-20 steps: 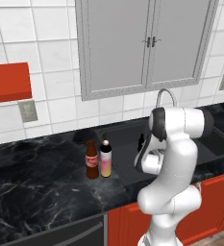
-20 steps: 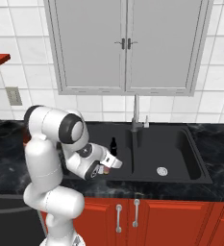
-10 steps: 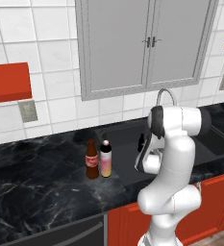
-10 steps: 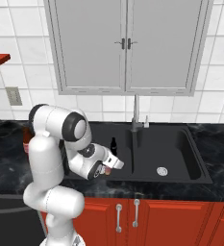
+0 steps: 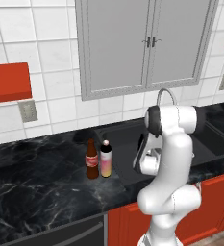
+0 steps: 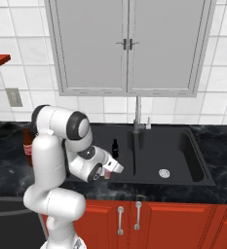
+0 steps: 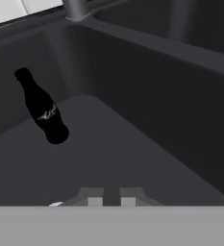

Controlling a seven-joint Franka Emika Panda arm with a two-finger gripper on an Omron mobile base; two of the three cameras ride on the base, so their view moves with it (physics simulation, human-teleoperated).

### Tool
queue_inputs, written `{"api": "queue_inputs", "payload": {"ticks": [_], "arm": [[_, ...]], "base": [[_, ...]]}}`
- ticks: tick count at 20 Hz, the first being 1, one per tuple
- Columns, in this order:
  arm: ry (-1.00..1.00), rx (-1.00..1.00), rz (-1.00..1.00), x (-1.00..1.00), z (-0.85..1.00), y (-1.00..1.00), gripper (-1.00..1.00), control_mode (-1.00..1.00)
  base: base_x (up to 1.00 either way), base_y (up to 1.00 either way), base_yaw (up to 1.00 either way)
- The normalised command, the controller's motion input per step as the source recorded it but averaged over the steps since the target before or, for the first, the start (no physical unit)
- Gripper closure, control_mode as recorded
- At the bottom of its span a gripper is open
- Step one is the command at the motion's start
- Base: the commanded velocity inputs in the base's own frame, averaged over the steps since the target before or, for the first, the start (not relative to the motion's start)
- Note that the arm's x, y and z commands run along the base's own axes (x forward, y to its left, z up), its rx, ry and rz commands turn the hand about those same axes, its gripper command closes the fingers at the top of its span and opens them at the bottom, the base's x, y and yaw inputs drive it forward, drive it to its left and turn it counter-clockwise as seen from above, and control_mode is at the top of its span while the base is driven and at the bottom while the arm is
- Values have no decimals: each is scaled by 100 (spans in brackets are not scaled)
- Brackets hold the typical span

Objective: Place the large bottle from the dining counter next to the other large bottle outside the sink, and place the small bottle from the dining counter next to the other small bottle inside the sink.

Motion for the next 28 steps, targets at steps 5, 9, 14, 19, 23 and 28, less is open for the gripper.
{"api": "queue_inputs", "payload": {"ticks": [5,9,14,19,23,28], "arm": [[-6,-1,-3,0,-39,19,100,-100],[-8,-3,-5,0,-30,18,100,-100],[-6,-4,-4,6,-1,1,100,-100],[0,-9,-1,14,18,0,100,-100],[-2,-13,0,22,1,0,100,-100],[-10,-13,0,28,-4,0,100,-100]], "base": [[0,0,0],[0,0,0],[0,0,0],[0,0,0],[0,0,0],[0,0,0]]}}
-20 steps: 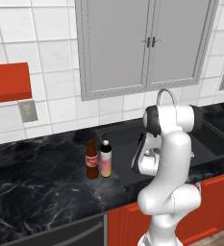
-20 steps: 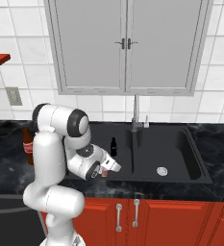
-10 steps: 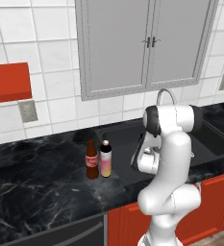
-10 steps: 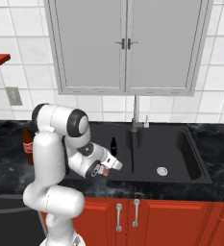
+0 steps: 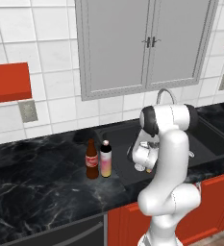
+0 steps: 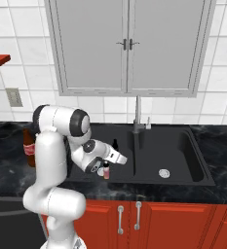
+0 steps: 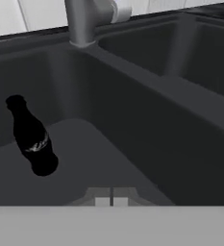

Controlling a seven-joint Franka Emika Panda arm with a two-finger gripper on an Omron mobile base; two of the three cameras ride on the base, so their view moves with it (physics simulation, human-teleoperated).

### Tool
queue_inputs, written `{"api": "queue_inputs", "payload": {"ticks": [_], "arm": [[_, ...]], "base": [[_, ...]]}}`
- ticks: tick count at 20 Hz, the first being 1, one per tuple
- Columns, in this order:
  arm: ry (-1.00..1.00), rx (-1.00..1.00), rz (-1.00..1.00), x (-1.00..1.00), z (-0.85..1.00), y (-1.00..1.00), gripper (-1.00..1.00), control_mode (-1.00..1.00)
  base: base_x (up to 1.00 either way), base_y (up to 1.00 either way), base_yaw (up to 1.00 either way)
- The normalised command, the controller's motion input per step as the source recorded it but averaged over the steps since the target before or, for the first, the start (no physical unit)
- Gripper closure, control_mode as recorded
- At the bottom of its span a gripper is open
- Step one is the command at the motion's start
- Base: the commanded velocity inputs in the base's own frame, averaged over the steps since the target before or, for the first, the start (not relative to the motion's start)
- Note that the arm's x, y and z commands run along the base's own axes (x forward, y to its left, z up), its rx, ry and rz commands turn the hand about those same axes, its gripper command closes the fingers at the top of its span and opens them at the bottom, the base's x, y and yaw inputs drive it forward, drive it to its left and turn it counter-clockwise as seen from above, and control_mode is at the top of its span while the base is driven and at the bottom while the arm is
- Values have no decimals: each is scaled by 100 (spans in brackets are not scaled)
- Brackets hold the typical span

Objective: Place the large bottle from the dining counter next to the other large bottle outside the sink, and place the small bottle from the dining counter next to the other small bottle inside the sink.

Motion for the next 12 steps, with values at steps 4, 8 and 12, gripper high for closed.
{"api": "queue_inputs", "payload": {"ticks": [4,8,12], "arm": [[-2,0,-7,-1,33,1,100,-100],[0,4,-3,-34,67,18,-100,-100],[0,5,-2,-24,85,2,-100,-100]], "base": [[0,0,0],[0,0,0],[0,0,0]]}}
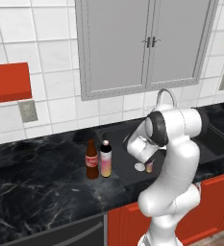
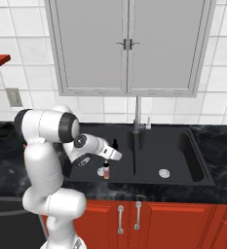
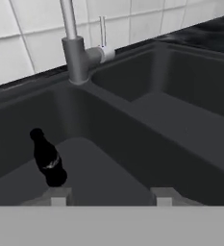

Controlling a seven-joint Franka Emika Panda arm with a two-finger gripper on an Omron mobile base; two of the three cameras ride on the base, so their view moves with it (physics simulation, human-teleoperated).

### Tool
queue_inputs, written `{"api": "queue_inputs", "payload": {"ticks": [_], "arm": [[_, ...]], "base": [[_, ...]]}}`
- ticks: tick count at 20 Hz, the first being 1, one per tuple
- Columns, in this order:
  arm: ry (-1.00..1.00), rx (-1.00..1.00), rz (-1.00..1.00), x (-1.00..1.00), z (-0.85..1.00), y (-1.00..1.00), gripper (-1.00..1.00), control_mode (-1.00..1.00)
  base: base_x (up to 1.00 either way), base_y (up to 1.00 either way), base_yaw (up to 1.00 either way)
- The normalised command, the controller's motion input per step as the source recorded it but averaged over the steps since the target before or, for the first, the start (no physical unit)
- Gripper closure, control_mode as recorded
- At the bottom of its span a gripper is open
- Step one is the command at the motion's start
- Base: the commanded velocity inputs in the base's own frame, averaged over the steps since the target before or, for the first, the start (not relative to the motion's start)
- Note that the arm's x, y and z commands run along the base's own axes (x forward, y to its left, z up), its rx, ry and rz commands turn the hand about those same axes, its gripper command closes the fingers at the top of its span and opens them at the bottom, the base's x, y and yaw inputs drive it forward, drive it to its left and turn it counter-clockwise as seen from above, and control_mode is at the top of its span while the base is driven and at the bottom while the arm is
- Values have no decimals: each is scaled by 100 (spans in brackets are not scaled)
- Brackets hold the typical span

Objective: Place the large bottle from the dining counter next to the other large bottle outside the sink, and place the small bottle from the dining counter next to the other small bottle inside the sink.

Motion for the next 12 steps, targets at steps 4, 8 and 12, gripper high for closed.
{"api": "queue_inputs", "payload": {"ticks": [4,8,12], "arm": [[0,6,-1,-15,92,0,-100,-100],[6,10,0,-13,92,8,-100,-100],[10,15,0,-15,87,12,-100,-100]], "base": [[0,0,0],[0,0,0],[0,0,0]]}}
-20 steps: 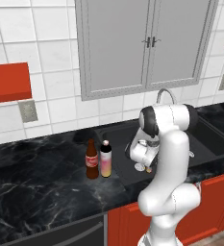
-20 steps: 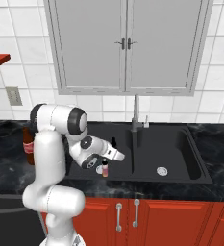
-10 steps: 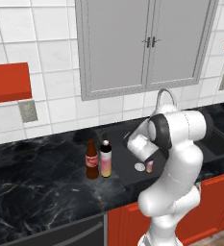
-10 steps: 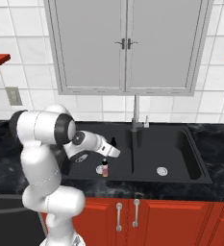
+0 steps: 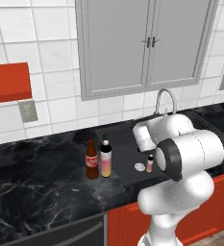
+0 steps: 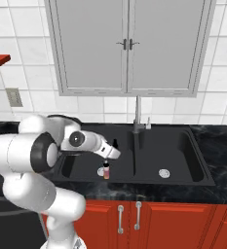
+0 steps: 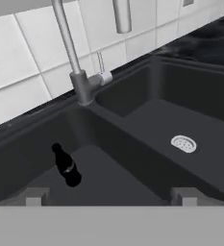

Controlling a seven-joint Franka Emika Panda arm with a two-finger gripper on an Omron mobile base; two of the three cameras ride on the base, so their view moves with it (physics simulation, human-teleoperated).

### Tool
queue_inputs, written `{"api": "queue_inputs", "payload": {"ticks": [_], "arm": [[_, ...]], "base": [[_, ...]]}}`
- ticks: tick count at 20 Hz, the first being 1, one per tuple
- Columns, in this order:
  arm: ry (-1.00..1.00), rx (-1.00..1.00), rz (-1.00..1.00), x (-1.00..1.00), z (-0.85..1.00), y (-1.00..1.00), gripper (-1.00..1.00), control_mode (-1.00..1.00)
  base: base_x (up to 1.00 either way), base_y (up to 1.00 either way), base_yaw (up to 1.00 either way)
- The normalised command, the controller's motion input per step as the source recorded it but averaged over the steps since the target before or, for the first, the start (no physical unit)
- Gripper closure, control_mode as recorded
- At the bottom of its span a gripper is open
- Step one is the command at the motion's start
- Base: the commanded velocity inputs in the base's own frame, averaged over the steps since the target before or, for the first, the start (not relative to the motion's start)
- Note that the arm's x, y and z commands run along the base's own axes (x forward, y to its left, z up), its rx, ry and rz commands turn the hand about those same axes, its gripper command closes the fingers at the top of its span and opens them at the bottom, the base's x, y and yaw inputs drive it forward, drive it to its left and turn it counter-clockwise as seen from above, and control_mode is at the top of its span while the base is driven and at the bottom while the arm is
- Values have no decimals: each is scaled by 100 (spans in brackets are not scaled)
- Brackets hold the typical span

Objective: Place the large bottle from the dining counter next to the other large bottle outside the sink, and place the small bottle from the dining counter next to the other small bottle inside the sink.

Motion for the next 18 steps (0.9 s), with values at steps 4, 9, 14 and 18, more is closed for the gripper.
{"api": "queue_inputs", "payload": {"ticks": [4,9,14,18], "arm": [[12,17,0,-10,80,12,-100,-100],[11,19,1,0,79,11,-100,-100],[10,17,2,0,84,6,-100,-100],[9,15,3,0,92,5,-100,-100]], "base": [[0,0,0],[0,0,0],[0,0,0],[0,0,0]]}}
